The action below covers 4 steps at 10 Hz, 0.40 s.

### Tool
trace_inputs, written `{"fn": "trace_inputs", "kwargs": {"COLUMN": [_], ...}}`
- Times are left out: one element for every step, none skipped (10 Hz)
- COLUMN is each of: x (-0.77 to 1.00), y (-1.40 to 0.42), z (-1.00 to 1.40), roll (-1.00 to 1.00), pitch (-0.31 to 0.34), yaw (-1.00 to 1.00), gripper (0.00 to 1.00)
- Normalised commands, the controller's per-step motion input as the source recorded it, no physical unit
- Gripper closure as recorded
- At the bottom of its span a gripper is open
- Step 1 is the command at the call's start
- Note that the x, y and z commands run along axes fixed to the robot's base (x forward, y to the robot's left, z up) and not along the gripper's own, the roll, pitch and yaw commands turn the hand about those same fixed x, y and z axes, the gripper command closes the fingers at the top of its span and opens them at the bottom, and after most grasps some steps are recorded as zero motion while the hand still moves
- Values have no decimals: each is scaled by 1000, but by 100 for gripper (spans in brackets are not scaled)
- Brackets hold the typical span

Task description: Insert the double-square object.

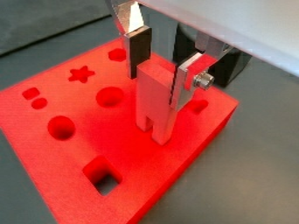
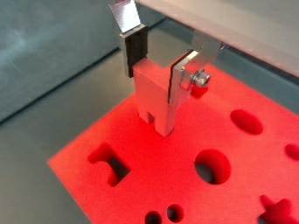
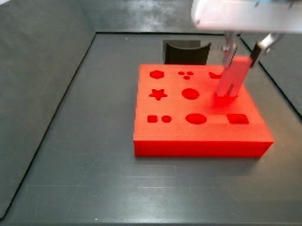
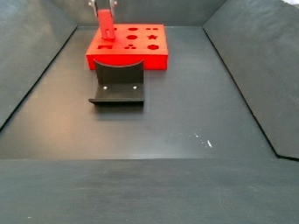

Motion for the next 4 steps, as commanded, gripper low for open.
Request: {"fn": "trace_inputs", "kwargs": {"x": [9, 6, 57, 0], "y": [0, 0, 31, 0], "z": [-831, -754, -489, 0], "roll": [24, 6, 0, 0], "pitch": [-3, -11, 0, 0], "yaw": [-71, -60, -34, 0], "gripper": [100, 100, 100, 100]}}
